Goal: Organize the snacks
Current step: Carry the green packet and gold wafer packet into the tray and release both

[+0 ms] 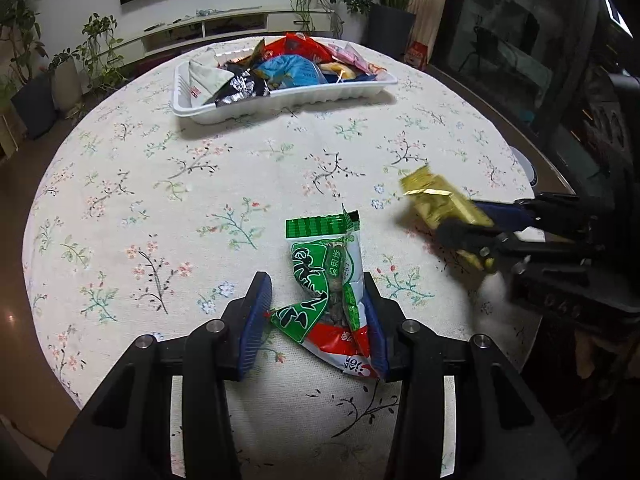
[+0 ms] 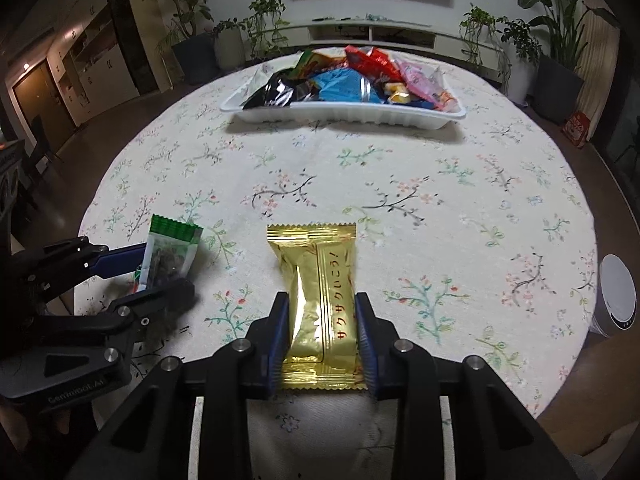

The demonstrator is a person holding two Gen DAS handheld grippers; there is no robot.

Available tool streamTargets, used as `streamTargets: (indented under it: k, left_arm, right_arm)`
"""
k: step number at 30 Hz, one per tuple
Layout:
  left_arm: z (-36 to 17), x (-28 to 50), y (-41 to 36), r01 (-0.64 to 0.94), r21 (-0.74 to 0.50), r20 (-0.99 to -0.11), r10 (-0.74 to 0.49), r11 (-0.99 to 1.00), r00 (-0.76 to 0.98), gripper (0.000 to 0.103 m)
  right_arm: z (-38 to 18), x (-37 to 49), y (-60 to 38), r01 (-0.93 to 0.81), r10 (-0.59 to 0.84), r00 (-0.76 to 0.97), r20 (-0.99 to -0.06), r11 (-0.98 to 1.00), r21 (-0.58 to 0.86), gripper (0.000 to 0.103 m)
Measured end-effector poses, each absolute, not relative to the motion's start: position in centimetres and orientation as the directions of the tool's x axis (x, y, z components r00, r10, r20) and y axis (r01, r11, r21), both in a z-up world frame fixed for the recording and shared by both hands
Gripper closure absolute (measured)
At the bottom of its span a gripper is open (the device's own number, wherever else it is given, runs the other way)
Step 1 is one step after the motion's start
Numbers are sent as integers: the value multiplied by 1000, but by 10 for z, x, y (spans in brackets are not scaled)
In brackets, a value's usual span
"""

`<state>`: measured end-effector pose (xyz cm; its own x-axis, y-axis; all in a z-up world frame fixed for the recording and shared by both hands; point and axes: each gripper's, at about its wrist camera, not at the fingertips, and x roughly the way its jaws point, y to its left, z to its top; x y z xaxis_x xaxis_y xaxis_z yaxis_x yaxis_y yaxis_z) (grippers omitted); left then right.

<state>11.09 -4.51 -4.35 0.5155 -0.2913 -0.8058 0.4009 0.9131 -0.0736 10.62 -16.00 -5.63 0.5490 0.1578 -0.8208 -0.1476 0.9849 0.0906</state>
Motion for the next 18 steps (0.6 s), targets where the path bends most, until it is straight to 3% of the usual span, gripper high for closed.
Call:
streamTargets:
  k: [18]
  left_arm:
    - [-13,124,-32,353,-58,-761,-270,934,590,62]
  right_arm:
    - [0,109,-183,-123,129,664,-736,990,62,69]
